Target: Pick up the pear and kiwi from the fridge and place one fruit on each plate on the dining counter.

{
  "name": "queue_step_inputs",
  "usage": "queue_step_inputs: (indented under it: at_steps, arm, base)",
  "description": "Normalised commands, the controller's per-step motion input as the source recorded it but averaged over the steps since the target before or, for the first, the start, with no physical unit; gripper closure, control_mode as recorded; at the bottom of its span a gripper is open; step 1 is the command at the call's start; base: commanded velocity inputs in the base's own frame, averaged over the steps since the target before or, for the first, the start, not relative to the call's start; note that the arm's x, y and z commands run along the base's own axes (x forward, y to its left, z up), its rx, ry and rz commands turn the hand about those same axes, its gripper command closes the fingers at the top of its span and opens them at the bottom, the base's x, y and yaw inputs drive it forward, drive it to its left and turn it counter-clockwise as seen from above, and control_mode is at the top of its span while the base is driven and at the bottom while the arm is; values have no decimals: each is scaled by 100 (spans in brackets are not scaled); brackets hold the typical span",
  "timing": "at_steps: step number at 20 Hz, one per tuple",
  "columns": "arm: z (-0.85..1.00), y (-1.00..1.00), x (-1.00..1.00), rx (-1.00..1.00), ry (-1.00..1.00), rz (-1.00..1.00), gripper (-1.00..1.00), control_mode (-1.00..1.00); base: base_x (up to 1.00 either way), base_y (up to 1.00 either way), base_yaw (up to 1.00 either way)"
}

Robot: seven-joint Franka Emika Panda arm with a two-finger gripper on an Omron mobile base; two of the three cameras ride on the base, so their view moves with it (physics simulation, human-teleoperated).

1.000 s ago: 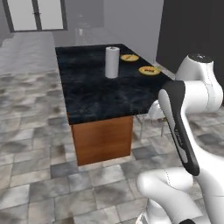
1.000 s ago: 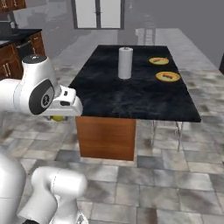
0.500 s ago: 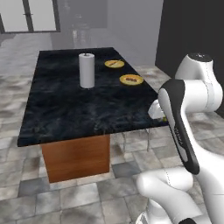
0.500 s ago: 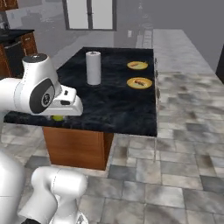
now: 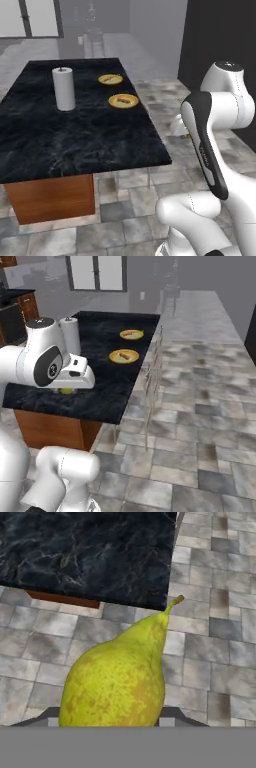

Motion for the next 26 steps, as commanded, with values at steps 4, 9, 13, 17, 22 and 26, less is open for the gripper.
queue_step_inputs:
  at_steps: [4, 9, 13, 17, 22, 26]
  arm:
    - [0, 0, 0, 0, 0, 0, 100, 100]
    - [0, 0, 0, 0, 0, 0, 100, 100]
    - [0, 0, 0, 0, 0, 0, 100, 100]
    - [0, 0, 0, 0, 0, 0, 100, 100]
    - [0, 0, 0, 0, 0, 0, 100, 100]
    - [0, 0, 0, 0, 0, 0, 100, 100]
  base:
    - [38, -100, 24]
    - [30, -100, 33]
    - [31, -100, 45]
    - [46, -100, 54]
    - [71, -100, 48]
    - [97, -96, 35]
